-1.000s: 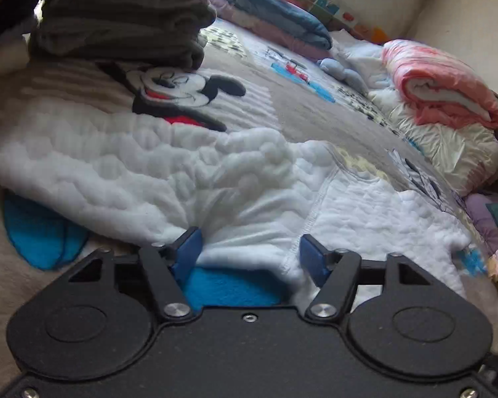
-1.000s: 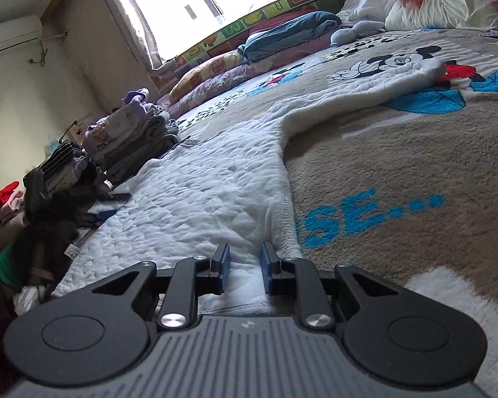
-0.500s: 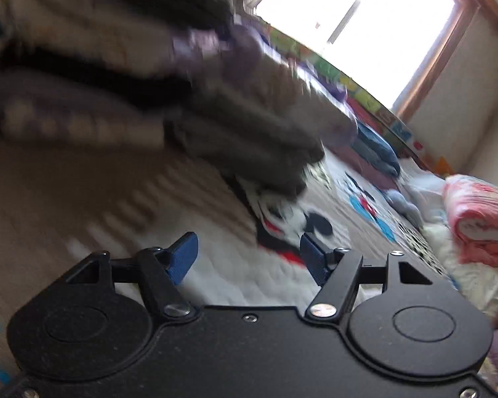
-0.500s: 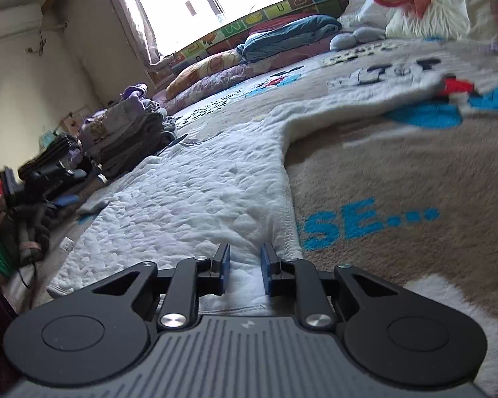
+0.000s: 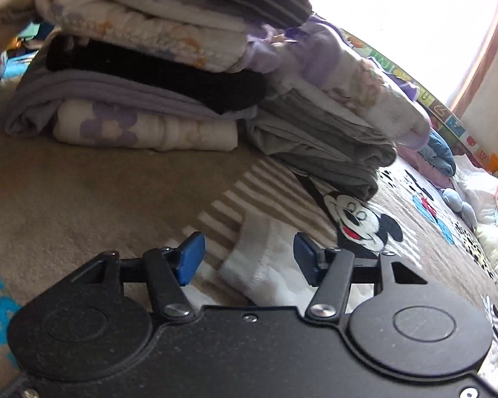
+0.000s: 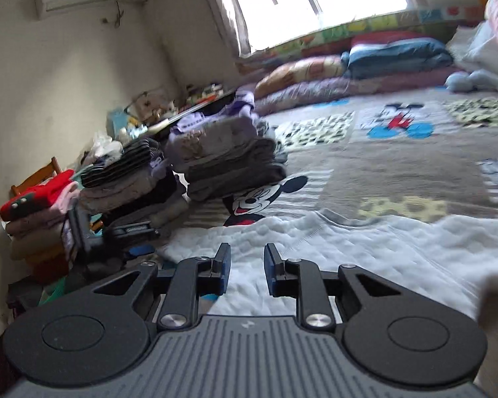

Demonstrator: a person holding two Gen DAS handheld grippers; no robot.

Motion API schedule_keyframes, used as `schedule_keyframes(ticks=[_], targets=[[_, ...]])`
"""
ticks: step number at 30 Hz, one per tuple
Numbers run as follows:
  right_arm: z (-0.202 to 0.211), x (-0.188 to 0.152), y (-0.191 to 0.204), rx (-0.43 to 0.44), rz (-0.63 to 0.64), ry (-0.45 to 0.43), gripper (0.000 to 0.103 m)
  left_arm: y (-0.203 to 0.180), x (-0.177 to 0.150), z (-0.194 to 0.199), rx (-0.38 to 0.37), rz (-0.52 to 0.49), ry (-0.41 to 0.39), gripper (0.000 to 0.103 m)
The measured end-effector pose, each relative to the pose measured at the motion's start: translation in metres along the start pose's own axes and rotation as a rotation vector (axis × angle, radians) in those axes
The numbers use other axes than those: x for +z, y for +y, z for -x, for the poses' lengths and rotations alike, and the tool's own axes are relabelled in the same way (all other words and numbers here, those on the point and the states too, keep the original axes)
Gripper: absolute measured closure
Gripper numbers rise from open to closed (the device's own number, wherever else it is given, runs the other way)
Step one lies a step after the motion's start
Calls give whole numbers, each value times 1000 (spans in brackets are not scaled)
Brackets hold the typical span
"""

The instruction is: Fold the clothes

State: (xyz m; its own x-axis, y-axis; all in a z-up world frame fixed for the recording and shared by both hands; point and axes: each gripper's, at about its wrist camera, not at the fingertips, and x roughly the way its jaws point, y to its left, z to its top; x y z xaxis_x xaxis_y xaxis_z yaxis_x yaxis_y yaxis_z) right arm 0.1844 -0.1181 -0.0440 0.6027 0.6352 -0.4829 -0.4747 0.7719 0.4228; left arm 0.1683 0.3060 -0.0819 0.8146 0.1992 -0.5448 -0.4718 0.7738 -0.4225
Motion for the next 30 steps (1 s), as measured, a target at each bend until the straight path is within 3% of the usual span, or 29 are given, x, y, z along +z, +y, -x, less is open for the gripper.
schedule_keyframes(ticks=[6,11,13,16,20,23,27,28,30], targets=[[-85,52,13,99,-38,58,78,-10,10,-22,-82,-69,49,45],[-130,50,-8,103,-187,47,78,-16,3,-34,-46,-130,85,71],[-146,49,-12,80,-206,67,78,-20,1,-32,-41,-158,85,88],[-174,46,-12,30,-186,121,82,-17,-3,-16,11,-170,54,93],[-190,48,-10,-22,-149,151,92,-10,-12,-9,54,-132,50,94],[-193,48,-8,-39,-108,167,95,-16,-15,-11,84,-165,38,92],[-189,56,0,-60,-69,178,94,-18,-12,-5,99,-178,21,81],[-185,59,3,-67,-52,174,92,-20,-12,0,110,-191,-1,76],[-175,65,11,-70,-17,155,85,-29,-11,13,131,-238,-59,76]])
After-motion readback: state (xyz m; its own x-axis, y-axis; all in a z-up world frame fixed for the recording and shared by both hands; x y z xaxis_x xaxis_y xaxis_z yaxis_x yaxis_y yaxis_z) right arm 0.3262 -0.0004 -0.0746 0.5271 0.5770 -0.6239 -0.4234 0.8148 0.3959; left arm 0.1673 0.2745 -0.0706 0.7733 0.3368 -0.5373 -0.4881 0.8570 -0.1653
